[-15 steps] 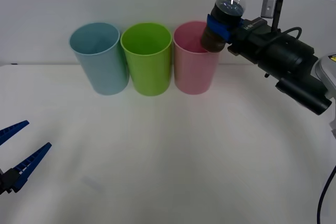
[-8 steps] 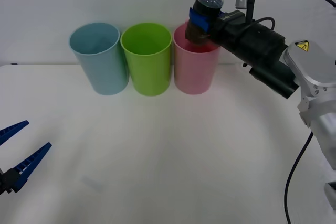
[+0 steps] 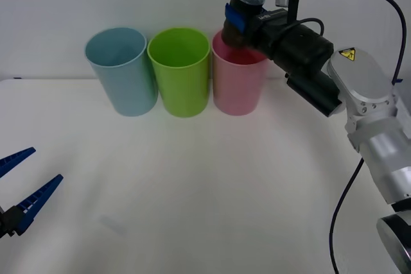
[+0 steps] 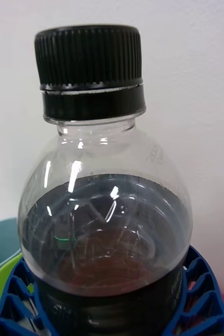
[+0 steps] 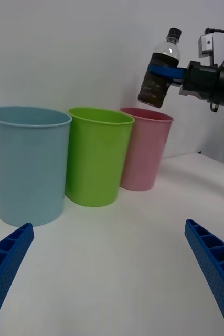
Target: Grasp the object on the table and drop it into the matching bin: aluminum can to the light blue bin, PET bottle to the pink bin.
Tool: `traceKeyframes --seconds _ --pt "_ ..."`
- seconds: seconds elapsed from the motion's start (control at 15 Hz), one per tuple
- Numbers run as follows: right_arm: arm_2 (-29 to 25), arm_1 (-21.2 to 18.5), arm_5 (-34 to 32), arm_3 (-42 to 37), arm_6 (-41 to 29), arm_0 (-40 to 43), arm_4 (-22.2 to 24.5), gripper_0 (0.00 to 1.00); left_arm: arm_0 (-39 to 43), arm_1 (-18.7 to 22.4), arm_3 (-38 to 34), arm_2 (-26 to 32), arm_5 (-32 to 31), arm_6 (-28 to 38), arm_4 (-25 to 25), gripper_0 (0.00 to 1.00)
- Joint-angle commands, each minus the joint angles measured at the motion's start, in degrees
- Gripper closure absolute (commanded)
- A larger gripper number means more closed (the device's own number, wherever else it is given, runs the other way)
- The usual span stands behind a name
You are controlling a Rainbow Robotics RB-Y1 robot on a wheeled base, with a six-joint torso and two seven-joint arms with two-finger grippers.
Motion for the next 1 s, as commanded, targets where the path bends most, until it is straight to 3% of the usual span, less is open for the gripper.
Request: traceKeyframes --seconds 0.07,0.4,0.53,0.6,0.67,0.8,0.87,1.0 --pt "0.0 0.9 2.1 0.0 0.3 0.0 1.3 1.00 0.0 0.0 0.0 0.0 0.0 0.0 0.0 0.00" --pt "0.0 0.9 2.5 0.0 0.3 0.0 1.7 1.00 0.0 0.0 0.0 0.0 0.0 0.0 0.0 0.00" --pt "0.0 0.8 2.5 0.1 0.3 0.1 1.7 0.94 0.0 0.0 0.0 0.0 0.0 0.0 0.0 0.00" --pt "0.0 0.7 2.5 0.0 0.4 0.0 1.6 0.85 0.0 0.0 0.0 0.0 0.0 0.0 0.0 0.00" --pt "0.0 0.7 2.4 0.0 0.5 0.1 1.7 0.67 0.0 0.0 0.0 0.0 0.0 0.0 0.0 0.00" --pt "0.0 0.7 2.5 0.0 0.6 0.0 1.7 0.11 0.0 0.0 0.0 0.0 0.0 0.0 0.0 0.00" --pt "0.0 0.7 2.4 0.1 0.6 0.1 1.7 0.00 0.0 0.0 0.0 0.0 0.0 0.0 0.0 0.00" --pt "0.0 0.4 2.2 0.1 0.6 0.1 1.6 0.00 0.0 0.0 0.0 0.0 0.0 0.0 0.0 0.00"
